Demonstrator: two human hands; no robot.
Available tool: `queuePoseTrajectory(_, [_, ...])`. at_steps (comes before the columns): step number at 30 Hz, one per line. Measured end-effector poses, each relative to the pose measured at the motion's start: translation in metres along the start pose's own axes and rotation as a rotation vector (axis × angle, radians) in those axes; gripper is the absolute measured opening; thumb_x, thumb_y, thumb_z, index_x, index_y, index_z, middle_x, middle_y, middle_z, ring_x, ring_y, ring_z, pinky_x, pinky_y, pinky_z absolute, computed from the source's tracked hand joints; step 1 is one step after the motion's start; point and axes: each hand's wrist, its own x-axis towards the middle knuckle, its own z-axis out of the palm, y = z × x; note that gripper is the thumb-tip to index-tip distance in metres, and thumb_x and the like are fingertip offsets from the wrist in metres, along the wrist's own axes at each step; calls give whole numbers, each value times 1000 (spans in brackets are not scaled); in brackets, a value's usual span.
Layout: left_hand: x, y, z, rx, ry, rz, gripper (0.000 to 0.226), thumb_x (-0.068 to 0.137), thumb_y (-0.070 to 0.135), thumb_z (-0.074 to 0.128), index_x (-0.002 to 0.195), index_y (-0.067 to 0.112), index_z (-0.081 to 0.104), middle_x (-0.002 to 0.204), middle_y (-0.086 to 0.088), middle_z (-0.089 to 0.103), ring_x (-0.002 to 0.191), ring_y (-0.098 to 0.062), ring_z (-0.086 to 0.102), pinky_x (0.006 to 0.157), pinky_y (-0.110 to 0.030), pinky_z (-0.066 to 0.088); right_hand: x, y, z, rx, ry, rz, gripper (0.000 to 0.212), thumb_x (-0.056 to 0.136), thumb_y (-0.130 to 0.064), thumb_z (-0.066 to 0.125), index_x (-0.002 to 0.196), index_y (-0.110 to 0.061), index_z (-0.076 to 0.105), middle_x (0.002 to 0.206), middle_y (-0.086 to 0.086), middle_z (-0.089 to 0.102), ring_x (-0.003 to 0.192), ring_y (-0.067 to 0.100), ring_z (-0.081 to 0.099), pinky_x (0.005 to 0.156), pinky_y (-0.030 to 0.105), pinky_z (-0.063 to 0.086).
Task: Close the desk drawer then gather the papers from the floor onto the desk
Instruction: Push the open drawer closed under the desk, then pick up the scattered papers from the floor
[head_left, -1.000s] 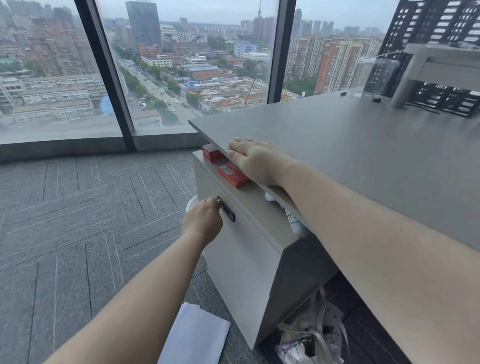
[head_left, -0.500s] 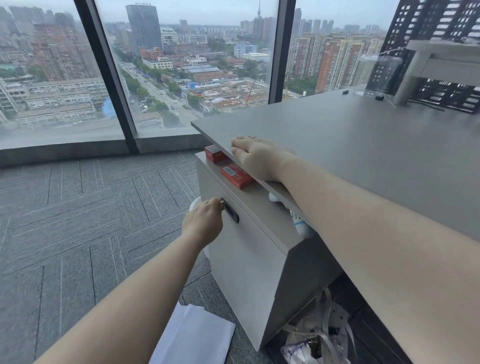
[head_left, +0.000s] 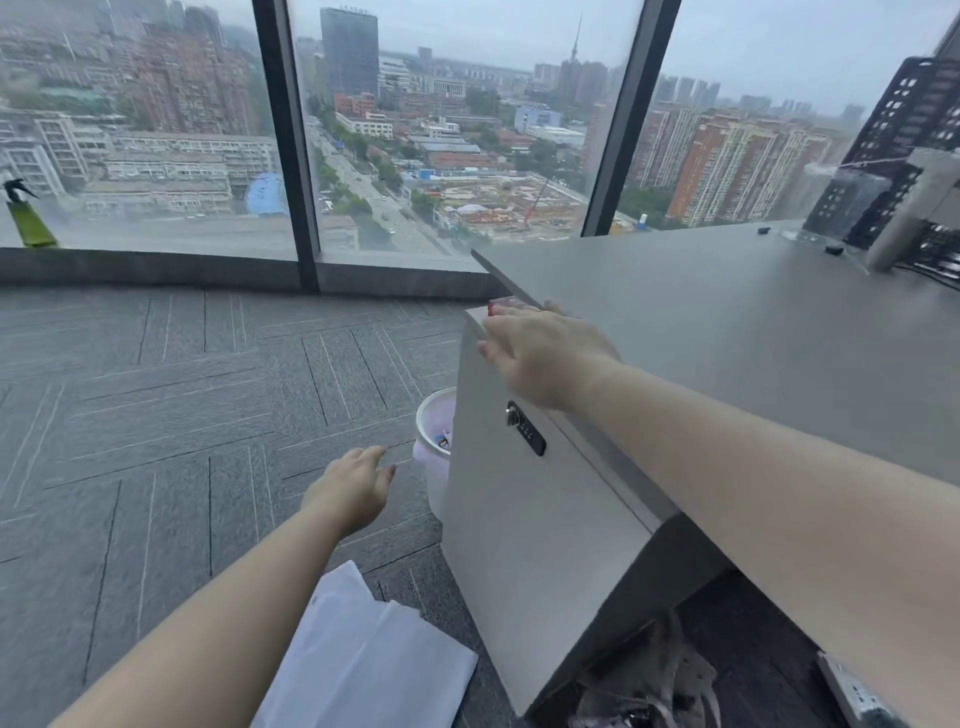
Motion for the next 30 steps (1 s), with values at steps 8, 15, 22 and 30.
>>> queuePoseTrajectory(8, [-6,-113,67,-19,-116,-157,46,95,38,33,131,12,45,140,-14,45,130,-32,41,107,-46,36,27,-67,177,213,-405,59,43,99,-40,33,133,-21,53,141,6,53,133,27,44,104,38,39])
queuePoseTrajectory(15, [-30,-206,148,-31,-241,-365,49,94,36,39,137,11,41,146,-13,41,133,-33,39,105,-42,36,39,-92,348,366,-645,194,47,95,-43,40,134,-20,52,139,3,56,125,26,53,103,38,43])
queuePoseTrajectory(22, [-49,-285,227,-156,-237,-601,53,89,37,48,139,24,41,149,-10,39,135,-32,39,109,-43,35,6,-82,486,642,-765,486,63,93,-41,46,150,-21,27,157,7,31,138,30,38,111,39,36])
queuePoseTrajectory(30, [-86,-346,301,-329,-117,-992,72,86,40,53,148,26,20,155,-9,25,140,-31,30,112,-47,31,-18,-41,581,632,-849,717,76,91,-42,52,153,-20,15,156,10,31,141,31,35,112,36,30])
